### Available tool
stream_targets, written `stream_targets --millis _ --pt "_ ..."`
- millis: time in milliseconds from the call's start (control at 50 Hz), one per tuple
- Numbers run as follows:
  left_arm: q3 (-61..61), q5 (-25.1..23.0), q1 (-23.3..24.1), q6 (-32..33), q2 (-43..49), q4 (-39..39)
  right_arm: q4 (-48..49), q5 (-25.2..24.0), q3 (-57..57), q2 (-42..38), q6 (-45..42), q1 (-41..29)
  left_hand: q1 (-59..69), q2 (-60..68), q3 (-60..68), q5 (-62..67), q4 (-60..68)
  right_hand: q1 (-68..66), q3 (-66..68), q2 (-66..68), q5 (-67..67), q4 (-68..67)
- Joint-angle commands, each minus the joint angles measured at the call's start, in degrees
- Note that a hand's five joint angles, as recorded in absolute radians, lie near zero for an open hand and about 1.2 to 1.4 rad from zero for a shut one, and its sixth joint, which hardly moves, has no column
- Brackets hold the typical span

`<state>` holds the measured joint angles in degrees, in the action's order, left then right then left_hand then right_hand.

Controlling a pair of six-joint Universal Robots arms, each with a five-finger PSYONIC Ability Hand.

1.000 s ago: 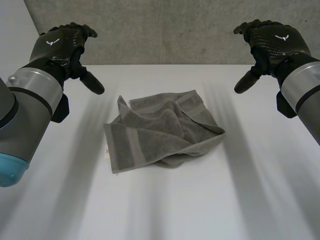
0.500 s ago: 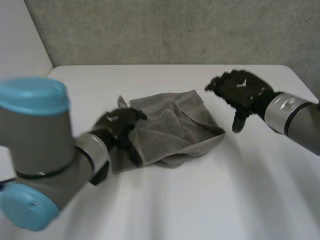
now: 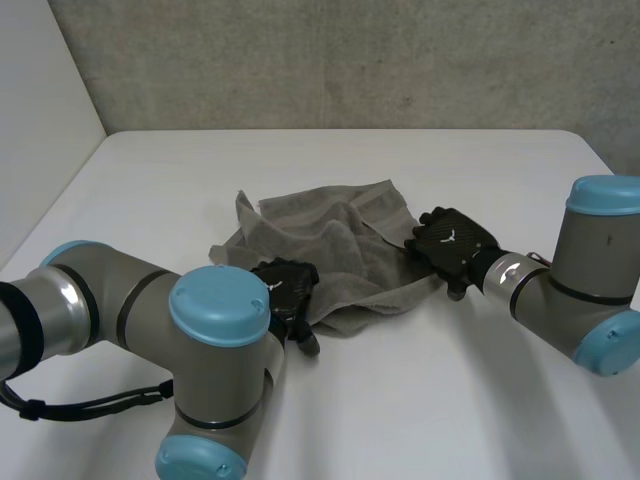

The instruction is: Fold the towel.

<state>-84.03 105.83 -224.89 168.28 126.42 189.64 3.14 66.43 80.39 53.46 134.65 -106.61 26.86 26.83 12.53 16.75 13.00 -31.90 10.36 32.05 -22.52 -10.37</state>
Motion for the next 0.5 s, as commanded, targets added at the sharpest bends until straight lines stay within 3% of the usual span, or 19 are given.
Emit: stream_targets --millis 20,140,180,240,380,500 --pt "1.9 1.2 0.0 0.7 2.0 3.8 -0.1 0.1 -0.4 -2.4 0.0 -2.0 16.1 16.1 -2.5 16.2 -3.0 -7.1 -0.4 7.0 -6.5 0.4" --pt "4.3 1.1 0.0 0.8 4.4 5.2 -0.4 0.2 -0.5 -2.0 0.4 -2.7 30.4 30.4 -2.5 30.5 -3.0 -24.9 -0.4 24.8 -24.3 0.4" --pt "4.6 1.0 0.0 0.7 4.6 5.2 -0.8 0.1 -0.8 -1.5 1.1 -3.2 33.3 33.3 -2.5 33.4 -3.0 -39.7 -0.4 39.5 -39.1 0.4" --pt "4.7 0.8 -0.5 0.6 4.4 5.3 -2.5 0.2 -0.8 -0.1 2.5 -3.1 40.2 40.2 -2.5 40.3 -3.0 -48.1 -0.4 47.9 -47.5 0.4" --pt "3.0 0.3 -3.9 0.4 1.5 5.0 -13.7 -0.4 -2.0 5.7 5.3 -2.4 47.4 47.5 -2.5 47.6 -3.0 -48.1 -0.4 48.0 -47.5 0.4" --pt "0.1 -3.3 -7.7 0.2 -2.9 4.7 -22.7 -1.0 -4.1 8.8 9.0 -2.7 46.9 47.0 -2.5 47.1 -3.0 -48.1 -0.4 48.0 -47.5 0.4"
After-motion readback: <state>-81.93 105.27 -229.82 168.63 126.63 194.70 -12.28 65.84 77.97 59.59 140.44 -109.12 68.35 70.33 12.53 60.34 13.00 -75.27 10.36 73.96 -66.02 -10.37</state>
